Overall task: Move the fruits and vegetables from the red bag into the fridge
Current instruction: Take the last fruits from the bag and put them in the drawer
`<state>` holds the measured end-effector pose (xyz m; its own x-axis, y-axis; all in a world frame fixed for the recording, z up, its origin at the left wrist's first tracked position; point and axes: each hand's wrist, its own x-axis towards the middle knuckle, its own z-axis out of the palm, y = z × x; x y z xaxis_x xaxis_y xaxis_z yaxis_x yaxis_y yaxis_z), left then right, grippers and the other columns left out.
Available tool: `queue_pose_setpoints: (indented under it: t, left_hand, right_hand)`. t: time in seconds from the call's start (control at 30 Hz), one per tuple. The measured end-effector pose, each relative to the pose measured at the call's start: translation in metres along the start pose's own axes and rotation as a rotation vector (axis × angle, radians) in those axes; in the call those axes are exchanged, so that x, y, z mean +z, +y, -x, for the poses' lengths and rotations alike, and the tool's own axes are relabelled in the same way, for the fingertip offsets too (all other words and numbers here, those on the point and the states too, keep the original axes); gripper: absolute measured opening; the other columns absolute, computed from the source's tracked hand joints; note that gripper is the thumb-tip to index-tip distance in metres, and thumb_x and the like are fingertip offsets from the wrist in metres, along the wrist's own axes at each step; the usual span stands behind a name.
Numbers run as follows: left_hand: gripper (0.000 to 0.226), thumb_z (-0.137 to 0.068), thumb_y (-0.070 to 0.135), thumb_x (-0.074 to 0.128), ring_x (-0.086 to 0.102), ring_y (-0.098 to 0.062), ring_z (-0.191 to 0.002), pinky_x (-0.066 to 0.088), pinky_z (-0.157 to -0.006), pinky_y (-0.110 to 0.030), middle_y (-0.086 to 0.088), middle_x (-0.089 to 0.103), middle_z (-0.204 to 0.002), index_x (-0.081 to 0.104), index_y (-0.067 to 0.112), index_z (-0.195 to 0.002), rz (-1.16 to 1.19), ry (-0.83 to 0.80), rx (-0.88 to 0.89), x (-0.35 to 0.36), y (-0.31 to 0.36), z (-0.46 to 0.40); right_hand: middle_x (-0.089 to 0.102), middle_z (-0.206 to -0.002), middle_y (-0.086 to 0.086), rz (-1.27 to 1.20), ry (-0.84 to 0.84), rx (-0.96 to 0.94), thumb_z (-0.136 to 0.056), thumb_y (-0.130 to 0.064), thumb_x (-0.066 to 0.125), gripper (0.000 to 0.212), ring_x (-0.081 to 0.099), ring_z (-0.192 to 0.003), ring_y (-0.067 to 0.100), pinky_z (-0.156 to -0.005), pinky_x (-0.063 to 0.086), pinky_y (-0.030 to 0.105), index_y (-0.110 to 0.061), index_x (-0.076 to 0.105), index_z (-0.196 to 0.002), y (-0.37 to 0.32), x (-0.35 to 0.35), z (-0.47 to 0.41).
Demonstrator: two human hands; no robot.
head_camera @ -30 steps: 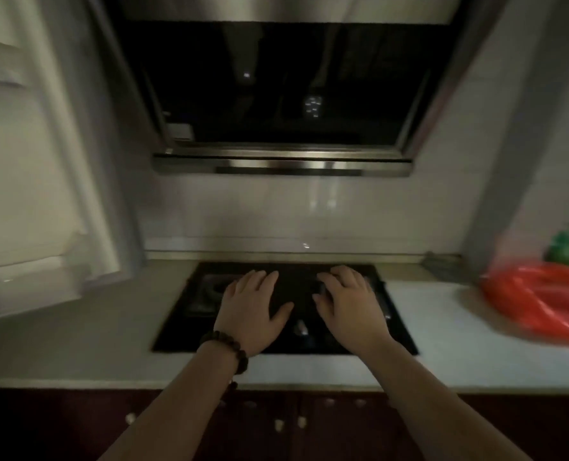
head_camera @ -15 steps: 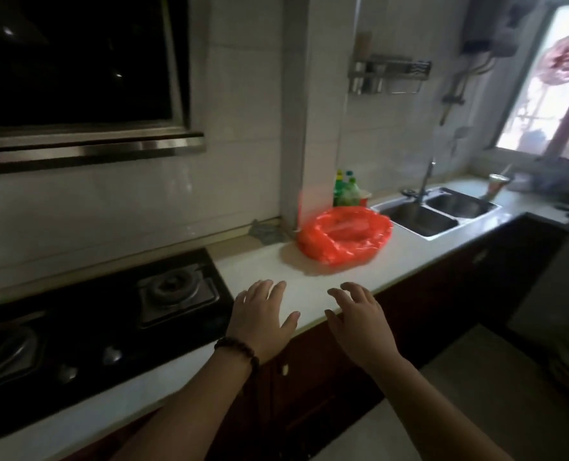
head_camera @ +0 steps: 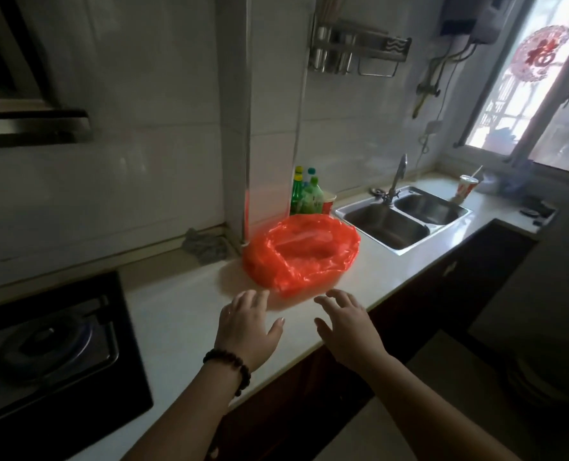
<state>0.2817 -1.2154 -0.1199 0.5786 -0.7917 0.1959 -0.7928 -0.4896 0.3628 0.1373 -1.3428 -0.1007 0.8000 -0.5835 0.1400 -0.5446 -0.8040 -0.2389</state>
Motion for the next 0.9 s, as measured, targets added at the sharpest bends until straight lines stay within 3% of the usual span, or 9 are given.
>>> queue_pose_setpoints:
  t: [0.33, 0.53, 0.67, 0.9]
  left_hand:
    - [0.059, -0.091, 0.049, 0.041, 0.036, -0.020, -0.129, 0.035, -0.105, -0.035, -0.004, 0.041, -0.140, 0.036, 0.017, -0.140, 0.011, -0.007, -0.166, 0.042, -0.008, -0.119]
    - [0.060, -0.090, 0.053, 0.042, 0.042, -0.020, -0.124, 0.043, -0.100, -0.036, -0.004, 0.041, -0.140, 0.035, 0.019, -0.139, 0.078, -0.017, -0.363, 0.074, -0.020, -0.163]
    - [0.058, -0.091, 0.049, 0.044, 0.043, -0.022, -0.125, 0.042, -0.099, -0.035, -0.006, 0.035, -0.144, 0.034, 0.018, -0.140, 0.133, 0.029, -0.514, 0.090, -0.024, -0.197]
    - [0.059, -0.086, 0.055, 0.047, 0.048, -0.026, -0.117, 0.042, -0.095, -0.037, -0.008, 0.049, -0.131, 0.045, 0.018, -0.132, -0.062, 0.233, -0.809, 0.108, -0.018, -0.260]
  right_hand:
    - [0.047, -0.137, 0.003, -0.083, -0.029, -0.032, -0.092, -0.034, 0.053, 0.041, 0.040, -0.129, 0.023, -0.105, 0.039, 0.039, -0.024, 0.050, -0.131, 0.065, 0.024, -0.129]
    - [0.045, -0.139, 0.004, -0.107, -0.046, -0.097, -0.093, -0.032, 0.054, 0.042, 0.037, -0.132, 0.024, -0.108, 0.036, 0.042, -0.022, 0.048, -0.133, 0.094, 0.041, -0.208]
    - [0.044, -0.141, 0.005, -0.087, -0.073, -0.204, -0.094, -0.032, 0.052, 0.045, 0.036, -0.133, 0.024, -0.108, 0.036, 0.037, -0.020, 0.046, -0.136, 0.118, 0.056, -0.269]
    - [0.043, -0.138, 0.006, -0.139, -0.266, -0.518, -0.089, -0.027, 0.055, 0.050, 0.037, -0.127, 0.027, -0.103, 0.039, 0.040, -0.018, 0.044, -0.137, 0.148, 0.082, -0.387]
